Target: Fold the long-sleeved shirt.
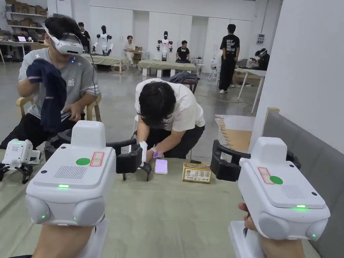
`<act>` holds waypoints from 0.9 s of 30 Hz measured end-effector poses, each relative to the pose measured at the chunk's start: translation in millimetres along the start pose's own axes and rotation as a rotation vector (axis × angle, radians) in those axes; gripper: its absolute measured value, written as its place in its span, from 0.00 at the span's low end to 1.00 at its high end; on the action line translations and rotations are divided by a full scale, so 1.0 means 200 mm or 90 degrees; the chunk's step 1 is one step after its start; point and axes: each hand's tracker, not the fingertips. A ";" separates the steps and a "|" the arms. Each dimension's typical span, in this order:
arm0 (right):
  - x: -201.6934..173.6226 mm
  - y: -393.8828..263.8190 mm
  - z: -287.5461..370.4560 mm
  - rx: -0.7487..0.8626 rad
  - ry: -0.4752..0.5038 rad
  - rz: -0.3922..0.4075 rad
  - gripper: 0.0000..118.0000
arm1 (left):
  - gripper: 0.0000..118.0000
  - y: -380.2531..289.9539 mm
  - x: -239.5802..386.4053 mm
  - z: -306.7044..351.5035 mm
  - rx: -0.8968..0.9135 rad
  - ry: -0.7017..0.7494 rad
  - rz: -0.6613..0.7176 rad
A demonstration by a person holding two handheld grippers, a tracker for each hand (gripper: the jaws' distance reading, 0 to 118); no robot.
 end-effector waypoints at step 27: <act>0.04 -0.03 0.00 -0.010 -0.001 0.002 1.00 | 0.94 -0.03 -0.02 -0.03 -0.017 0.010 -0.004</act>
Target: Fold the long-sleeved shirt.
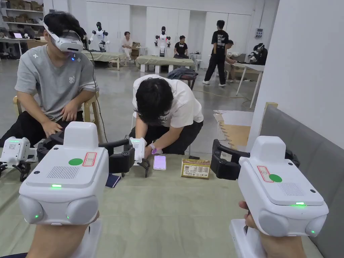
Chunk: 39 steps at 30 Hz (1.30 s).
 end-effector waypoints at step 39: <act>-0.03 -0.01 0.02 -0.004 -0.026 0.043 1.00 | 0.94 -0.02 0.00 0.05 0.014 -0.009 0.002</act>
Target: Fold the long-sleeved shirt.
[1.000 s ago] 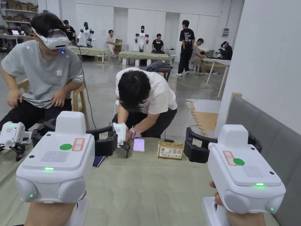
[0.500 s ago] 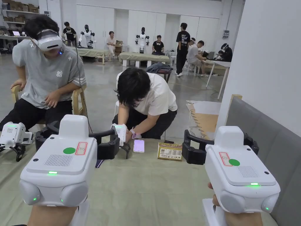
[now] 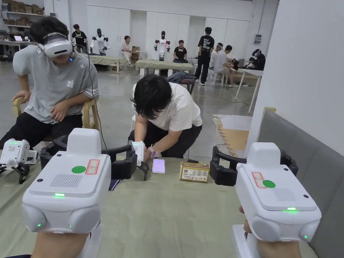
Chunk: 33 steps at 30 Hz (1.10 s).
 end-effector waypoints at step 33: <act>-0.04 -0.02 0.05 0.005 -0.010 0.029 1.00 | 0.94 -0.04 -0.01 0.03 0.008 0.006 -0.003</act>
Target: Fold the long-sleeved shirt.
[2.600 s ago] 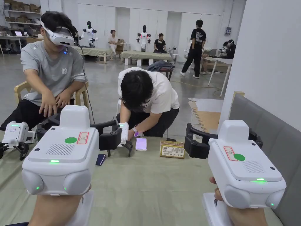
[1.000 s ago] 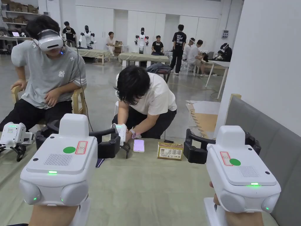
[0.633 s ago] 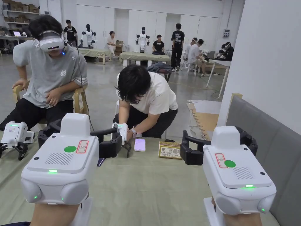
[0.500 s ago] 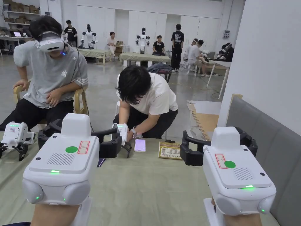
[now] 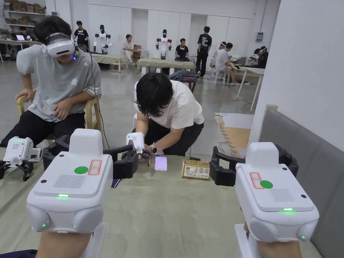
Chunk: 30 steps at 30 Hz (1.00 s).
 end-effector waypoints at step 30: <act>0.00 -0.03 0.02 0.003 -0.003 0.012 1.00 | 0.94 0.00 0.03 0.03 -0.003 -0.004 -0.005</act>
